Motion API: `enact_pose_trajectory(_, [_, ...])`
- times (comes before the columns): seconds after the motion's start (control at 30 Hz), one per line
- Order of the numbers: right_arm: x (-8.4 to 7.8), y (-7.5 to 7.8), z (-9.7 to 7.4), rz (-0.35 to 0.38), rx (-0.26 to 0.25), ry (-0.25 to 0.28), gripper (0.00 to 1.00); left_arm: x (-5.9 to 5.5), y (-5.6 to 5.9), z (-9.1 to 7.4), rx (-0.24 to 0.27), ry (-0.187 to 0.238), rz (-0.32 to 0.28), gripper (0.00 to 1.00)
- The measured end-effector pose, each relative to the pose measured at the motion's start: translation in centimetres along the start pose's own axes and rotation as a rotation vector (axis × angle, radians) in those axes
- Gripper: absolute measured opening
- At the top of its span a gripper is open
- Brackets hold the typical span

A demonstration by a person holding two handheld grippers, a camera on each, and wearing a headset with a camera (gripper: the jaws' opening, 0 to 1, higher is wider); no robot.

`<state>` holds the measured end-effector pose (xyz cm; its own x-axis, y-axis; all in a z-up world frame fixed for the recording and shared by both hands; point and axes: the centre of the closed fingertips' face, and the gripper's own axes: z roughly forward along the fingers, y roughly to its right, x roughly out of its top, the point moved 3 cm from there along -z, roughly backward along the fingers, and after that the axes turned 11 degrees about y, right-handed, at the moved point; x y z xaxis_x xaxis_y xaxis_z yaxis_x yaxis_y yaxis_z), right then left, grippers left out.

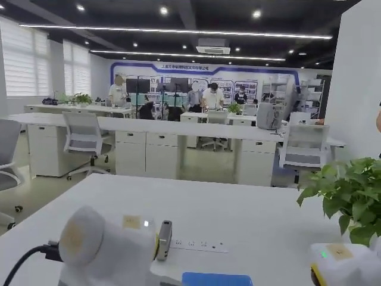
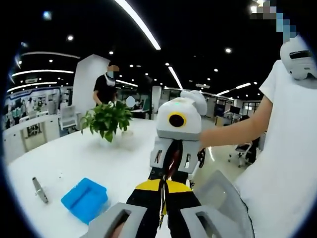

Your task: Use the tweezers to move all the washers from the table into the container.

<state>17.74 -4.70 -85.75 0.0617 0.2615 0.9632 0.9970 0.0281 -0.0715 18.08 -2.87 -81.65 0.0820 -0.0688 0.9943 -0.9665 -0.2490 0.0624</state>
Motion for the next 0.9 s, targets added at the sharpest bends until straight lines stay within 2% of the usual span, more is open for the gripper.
enact_pose_trajectory(0.13, [0.1, 0.1, 0.4, 0.037, -0.009, 0.04, 0.04, 0.2, -0.3, -0.1, 0.0, 0.016, -0.009, 0.0])
enact_pose_trajectory(0.2, [-0.4, 0.6, 0.5, 0.048, -0.035, 0.028, 0.07, 0.7, -0.5, -0.2, 0.006, 0.04, -0.01, 0.0])
enact_pose_trajectory(0.27, [-1.0, 0.6, 0.6, 0.062, -0.027, 0.029, 0.08, 1.2, -0.6, -0.4, 0.008, 0.055, -0.02, 0.0])
enact_pose_trajectory(0.3, [-1.1, 0.6, 0.7, 0.065, -0.024, 0.045, 0.08, 1.2, -0.7, -0.3, 0.008, 0.051, -0.02, 0.0])
enact_pose_trajectory(0.4, [-1.7, 0.7, 0.7, 0.074, -0.028, 0.026, 0.1, 1.4, -0.6, -0.5, 0.007, 0.056, -0.006, 0.0])
enact_pose_trajectory(0.63, [-2.6, 0.5, 0.6, 0.086, -0.029, 0.025, 0.08, 1.7, -0.7, -0.8, -0.001, 0.081, -0.035, 0.0])
enact_pose_trajectory(0.77, [-2.6, 0.6, 0.5, 0.121, -0.03, 0.056, 0.06, 1.7, -0.8, -1.0, 0.006, 0.085, -0.034, 0.0])
enact_pose_trajectory(0.83, [-2.8, 0.7, 0.4, 0.128, -0.031, 0.05, 0.05, 1.5, -0.8, -1.1, 0.01, 0.078, -0.041, 0.0])
enact_pose_trajectory(0.9, [-3.1, 0.9, 0.2, 0.098, -0.042, 0.019, 0.04, 1.1, -1.0, -1.4, 0.016, 0.064, -0.043, 0.0])
